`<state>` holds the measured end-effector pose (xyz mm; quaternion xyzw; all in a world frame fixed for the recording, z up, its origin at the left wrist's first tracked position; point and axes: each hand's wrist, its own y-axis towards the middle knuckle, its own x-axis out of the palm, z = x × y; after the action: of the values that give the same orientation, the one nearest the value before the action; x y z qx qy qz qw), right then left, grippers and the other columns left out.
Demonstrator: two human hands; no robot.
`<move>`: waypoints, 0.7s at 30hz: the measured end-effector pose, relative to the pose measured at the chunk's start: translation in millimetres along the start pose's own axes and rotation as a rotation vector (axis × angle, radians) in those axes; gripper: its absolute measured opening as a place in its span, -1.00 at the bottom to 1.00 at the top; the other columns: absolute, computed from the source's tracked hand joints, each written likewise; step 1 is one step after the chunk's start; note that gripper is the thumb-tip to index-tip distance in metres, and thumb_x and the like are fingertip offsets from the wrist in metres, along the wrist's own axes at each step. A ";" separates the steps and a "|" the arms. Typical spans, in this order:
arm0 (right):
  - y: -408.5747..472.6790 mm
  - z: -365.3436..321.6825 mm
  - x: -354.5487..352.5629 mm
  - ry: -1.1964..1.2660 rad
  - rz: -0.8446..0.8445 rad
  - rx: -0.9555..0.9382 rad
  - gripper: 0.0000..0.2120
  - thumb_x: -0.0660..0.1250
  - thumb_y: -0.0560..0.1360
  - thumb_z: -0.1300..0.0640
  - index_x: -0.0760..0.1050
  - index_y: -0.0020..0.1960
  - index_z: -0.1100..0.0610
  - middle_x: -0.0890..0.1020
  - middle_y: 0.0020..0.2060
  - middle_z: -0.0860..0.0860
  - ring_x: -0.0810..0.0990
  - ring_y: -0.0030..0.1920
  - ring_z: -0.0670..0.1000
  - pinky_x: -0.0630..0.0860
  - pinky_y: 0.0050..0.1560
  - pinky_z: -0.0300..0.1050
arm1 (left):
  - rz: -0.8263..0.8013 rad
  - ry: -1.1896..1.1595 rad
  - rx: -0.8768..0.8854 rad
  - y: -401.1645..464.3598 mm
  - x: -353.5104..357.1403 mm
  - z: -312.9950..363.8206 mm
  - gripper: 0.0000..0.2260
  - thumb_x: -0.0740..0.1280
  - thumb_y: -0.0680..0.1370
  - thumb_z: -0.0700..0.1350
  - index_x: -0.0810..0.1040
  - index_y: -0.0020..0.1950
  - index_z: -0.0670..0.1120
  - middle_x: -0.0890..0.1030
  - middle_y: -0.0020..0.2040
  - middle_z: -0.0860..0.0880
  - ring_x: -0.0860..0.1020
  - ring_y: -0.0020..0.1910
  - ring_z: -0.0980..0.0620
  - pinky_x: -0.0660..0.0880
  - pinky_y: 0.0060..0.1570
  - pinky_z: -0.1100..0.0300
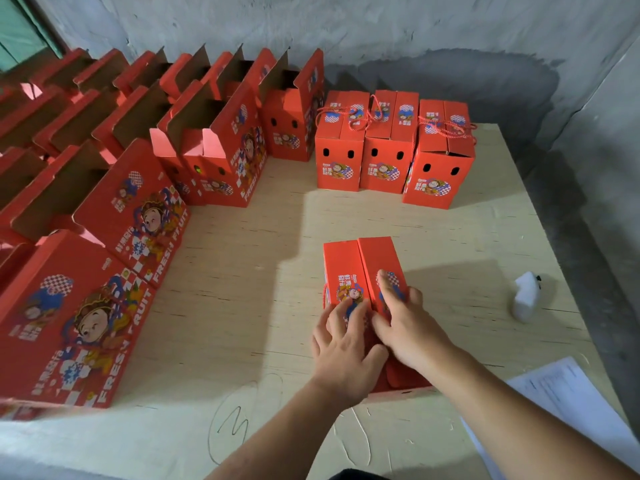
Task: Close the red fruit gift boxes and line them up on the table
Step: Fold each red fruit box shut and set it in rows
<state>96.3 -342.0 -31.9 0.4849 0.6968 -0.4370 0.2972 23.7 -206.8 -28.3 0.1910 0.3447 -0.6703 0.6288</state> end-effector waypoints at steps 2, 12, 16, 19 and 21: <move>-4.6 2.5 6.0 -0.103 0.084 -0.019 -0.30 0.18 0.59 -0.33 -0.08 0.62 -0.33 0.30 0.32 0.11 0.55 0.21 0.26 0.55 0.12 0.13 | -0.016 0.031 0.006 0.5 -0.1 -2.1 -0.27 0.21 0.52 0.11 -0.01 0.65 0.19 0.01 0.60 0.16 -0.17 0.59 0.03 -0.16 0.56 0.02; -15.1 13.5 14.5 -0.078 0.175 -0.136 -0.51 0.09 0.67 -0.20 0.06 0.56 -0.41 -0.03 0.61 -0.02 0.37 0.40 0.23 0.50 0.23 0.14 | 0.080 0.068 0.148 -0.6 1.6 -6.2 -0.37 0.19 0.58 -0.03 0.14 0.65 0.04 0.08 0.62 0.02 -0.17 0.53 0.09 -0.22 0.57 0.12; -13.2 15.7 17.5 -0.188 0.200 -0.114 -0.50 0.13 0.67 -0.19 0.11 0.57 -0.38 0.03 0.59 0.02 0.45 0.33 0.20 0.52 0.21 0.07 | 0.129 0.094 0.182 3.3 5.5 -8.1 -0.29 0.20 0.50 0.01 0.13 0.65 -0.06 0.14 0.61 -0.03 -0.10 0.57 0.06 -0.33 0.49 0.25; -10.9 16.7 8.6 0.306 0.178 -0.201 -0.47 0.30 0.65 0.04 0.25 0.57 -0.10 0.14 0.52 0.14 0.44 0.32 -0.03 0.28 0.39 -0.32 | 0.151 -0.295 0.062 3.2 4.6 -17.2 -0.29 0.27 0.54 0.03 0.08 0.65 -0.02 0.17 0.53 -0.02 0.03 0.55 0.09 -0.11 0.53 0.23; -6.6 28.6 2.0 0.615 0.264 0.060 -0.47 0.33 0.63 0.02 0.27 0.54 0.07 0.28 0.44 0.18 0.34 0.42 0.02 0.22 0.44 -0.21 | 0.234 -0.592 -0.232 2.4 -2.6 -25.5 -0.33 0.36 0.61 0.04 0.11 0.64 0.01 0.21 0.52 -0.05 0.16 0.57 0.00 0.14 0.56 0.05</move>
<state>89.1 -367.8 -44.1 0.6888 0.6718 -0.2480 0.1127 21.8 -186.9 -44.6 -0.0466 0.1968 -0.5764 0.7917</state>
